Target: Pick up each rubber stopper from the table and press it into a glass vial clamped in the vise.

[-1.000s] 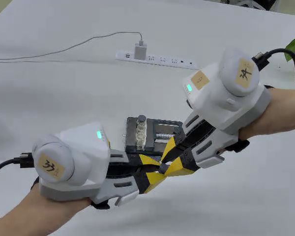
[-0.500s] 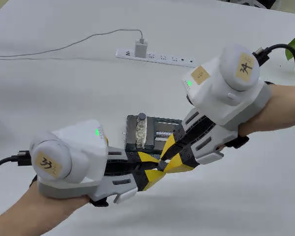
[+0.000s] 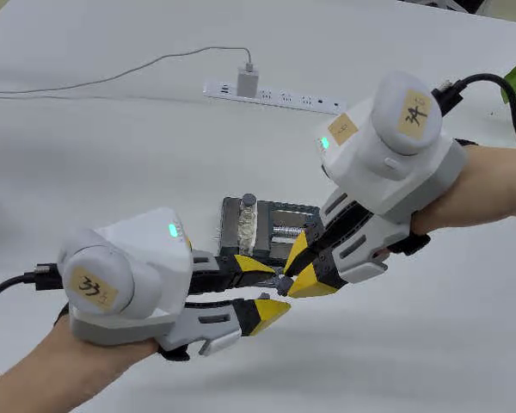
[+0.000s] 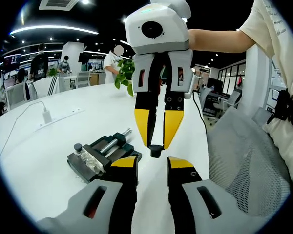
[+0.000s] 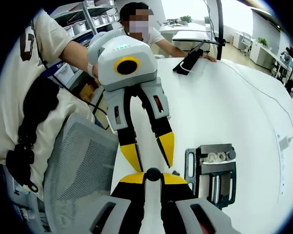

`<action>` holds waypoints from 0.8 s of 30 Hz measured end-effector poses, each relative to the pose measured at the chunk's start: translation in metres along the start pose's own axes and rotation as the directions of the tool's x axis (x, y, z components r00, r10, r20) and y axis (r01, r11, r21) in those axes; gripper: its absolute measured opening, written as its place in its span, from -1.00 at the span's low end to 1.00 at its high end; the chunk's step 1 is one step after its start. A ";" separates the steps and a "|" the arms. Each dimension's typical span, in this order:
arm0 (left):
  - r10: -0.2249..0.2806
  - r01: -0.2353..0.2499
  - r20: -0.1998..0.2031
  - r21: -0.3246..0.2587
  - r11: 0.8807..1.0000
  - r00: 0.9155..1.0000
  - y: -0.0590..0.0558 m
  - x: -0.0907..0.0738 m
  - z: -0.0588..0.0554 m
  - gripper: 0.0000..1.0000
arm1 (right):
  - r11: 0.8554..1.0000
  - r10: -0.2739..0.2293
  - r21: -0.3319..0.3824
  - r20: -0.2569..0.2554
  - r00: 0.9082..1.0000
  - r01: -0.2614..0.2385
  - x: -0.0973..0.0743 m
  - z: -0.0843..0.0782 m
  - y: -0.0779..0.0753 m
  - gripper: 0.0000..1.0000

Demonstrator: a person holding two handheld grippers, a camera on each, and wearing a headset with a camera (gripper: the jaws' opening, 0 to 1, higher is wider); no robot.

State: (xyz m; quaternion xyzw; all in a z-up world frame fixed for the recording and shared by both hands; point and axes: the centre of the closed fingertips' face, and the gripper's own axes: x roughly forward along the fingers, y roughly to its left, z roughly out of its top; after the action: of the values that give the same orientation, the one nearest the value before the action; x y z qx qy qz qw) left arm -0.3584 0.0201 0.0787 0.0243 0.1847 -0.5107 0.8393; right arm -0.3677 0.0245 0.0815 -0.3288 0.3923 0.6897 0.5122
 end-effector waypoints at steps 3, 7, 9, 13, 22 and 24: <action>0.027 -0.027 -0.008 -0.009 1.000 1.000 0.005 -0.003 -0.005 -0.48 | 1.000 -0.005 0.003 -0.006 1.000 0.005 0.000 -0.002 -0.002 -0.86; 0.068 -0.069 -0.031 -0.026 0.997 0.997 0.012 -0.009 -0.013 -0.24 | 1.000 -0.014 0.001 -0.011 1.000 0.014 0.000 -0.005 -0.006 -0.86; 0.090 -0.091 -0.045 -0.024 0.996 0.995 0.016 -0.013 -0.018 -0.13 | 1.000 -0.020 -0.002 -0.011 1.000 0.020 0.000 -0.006 -0.008 -0.86; 0.139 -0.141 -0.061 -0.039 0.989 0.988 0.026 -0.022 -0.025 0.11 | 0.999 -0.034 -0.003 -0.011 0.999 0.034 0.000 -0.007 -0.011 -0.86; 0.254 -0.262 -0.106 -0.063 0.963 0.961 0.048 -0.042 -0.038 0.77 | 0.998 -0.058 -0.021 -0.044 0.997 0.057 0.000 -0.014 -0.019 -0.87; 0.272 -0.281 -0.116 -0.071 0.957 0.955 0.051 -0.045 -0.040 0.96 | 0.998 -0.061 -0.028 -0.047 0.997 0.060 0.000 -0.015 -0.021 -0.86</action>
State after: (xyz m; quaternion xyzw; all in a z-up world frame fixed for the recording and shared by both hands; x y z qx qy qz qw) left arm -0.3441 0.0923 0.0491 0.0402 0.2456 -0.3778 0.8918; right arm -0.3468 0.0152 0.0698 -0.3637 0.3854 0.6708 0.5189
